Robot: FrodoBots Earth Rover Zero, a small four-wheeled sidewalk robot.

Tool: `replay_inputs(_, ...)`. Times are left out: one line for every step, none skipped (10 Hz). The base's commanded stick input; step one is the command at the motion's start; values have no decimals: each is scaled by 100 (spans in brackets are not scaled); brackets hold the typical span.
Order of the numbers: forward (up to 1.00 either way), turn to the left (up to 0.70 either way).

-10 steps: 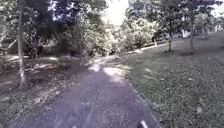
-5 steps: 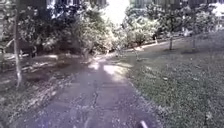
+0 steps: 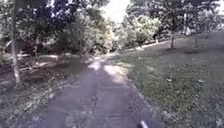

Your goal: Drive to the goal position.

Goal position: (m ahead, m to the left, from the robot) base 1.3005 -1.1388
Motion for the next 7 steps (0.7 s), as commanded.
replay_inputs(50, 0)
replay_inputs(50, 0)
replay_inputs(50, 0)
replay_inputs(50, 0)
replay_inputs(50, 0)
replay_inputs(50, 0)
replay_inputs(50, 0)
